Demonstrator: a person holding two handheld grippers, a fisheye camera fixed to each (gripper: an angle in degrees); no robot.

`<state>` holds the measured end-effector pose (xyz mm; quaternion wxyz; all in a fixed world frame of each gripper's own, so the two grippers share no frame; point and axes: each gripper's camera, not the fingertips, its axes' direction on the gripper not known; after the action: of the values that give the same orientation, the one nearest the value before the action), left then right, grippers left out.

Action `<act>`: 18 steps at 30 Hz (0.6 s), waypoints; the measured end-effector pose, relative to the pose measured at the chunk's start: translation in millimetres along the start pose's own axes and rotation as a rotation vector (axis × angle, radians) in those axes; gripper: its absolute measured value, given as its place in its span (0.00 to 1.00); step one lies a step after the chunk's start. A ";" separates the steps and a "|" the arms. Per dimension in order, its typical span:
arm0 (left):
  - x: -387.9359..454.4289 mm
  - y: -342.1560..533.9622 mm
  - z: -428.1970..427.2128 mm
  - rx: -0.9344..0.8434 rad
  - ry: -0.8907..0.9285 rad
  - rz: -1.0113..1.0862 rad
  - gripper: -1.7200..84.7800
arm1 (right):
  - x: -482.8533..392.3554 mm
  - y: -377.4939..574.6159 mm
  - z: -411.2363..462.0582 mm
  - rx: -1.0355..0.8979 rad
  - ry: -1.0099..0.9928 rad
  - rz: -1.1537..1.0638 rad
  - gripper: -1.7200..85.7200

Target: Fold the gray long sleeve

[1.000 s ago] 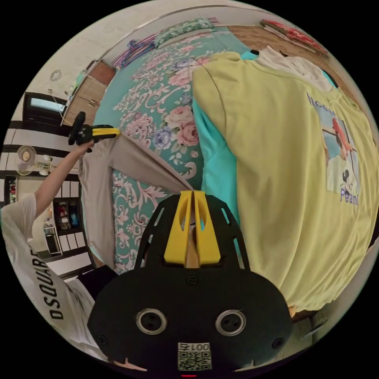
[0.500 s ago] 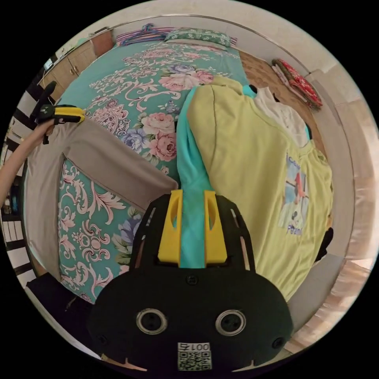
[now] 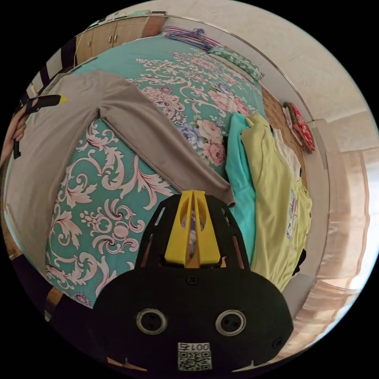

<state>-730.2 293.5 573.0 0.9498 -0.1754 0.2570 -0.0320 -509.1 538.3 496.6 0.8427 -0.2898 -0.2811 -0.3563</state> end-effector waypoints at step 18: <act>-307.0 56.4 -67.5 -0.126 0.089 0.175 0.04 | -445.5 -177.8 44.5 0.261 -0.067 -0.361 0.12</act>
<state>-1031.3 371.3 645.2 0.9237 -0.2099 0.3150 0.0597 -918.7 661.2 274.8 0.7857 -0.1350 -0.4001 -0.4521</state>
